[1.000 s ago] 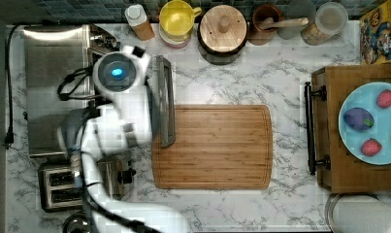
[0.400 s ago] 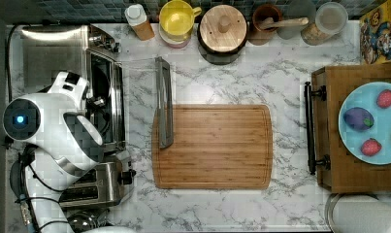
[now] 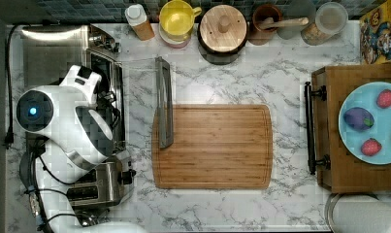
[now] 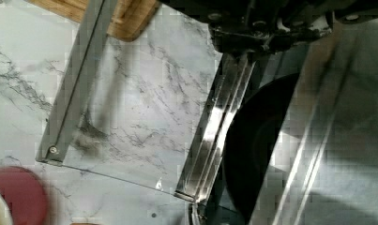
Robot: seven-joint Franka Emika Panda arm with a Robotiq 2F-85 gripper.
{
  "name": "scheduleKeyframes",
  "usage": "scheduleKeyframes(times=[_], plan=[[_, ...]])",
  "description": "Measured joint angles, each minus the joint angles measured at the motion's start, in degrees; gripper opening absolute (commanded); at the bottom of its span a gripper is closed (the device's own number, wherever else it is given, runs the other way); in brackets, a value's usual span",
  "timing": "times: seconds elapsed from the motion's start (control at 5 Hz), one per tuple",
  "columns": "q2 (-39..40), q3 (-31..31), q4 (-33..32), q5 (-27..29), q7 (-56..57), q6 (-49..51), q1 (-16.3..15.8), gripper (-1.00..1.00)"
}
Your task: Close the oven.
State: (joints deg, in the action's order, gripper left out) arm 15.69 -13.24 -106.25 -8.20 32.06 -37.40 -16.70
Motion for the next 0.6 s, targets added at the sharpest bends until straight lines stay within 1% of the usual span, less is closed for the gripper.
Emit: scheduleKeyframes(times=[0.2,0.6], plan=[[0.0,0.3,-0.1,0.0,0.0,0.1,0.6,-1.00],[-0.1,0.3,-0.1,0.5,0.0,0.8,0.8,-1.00]])
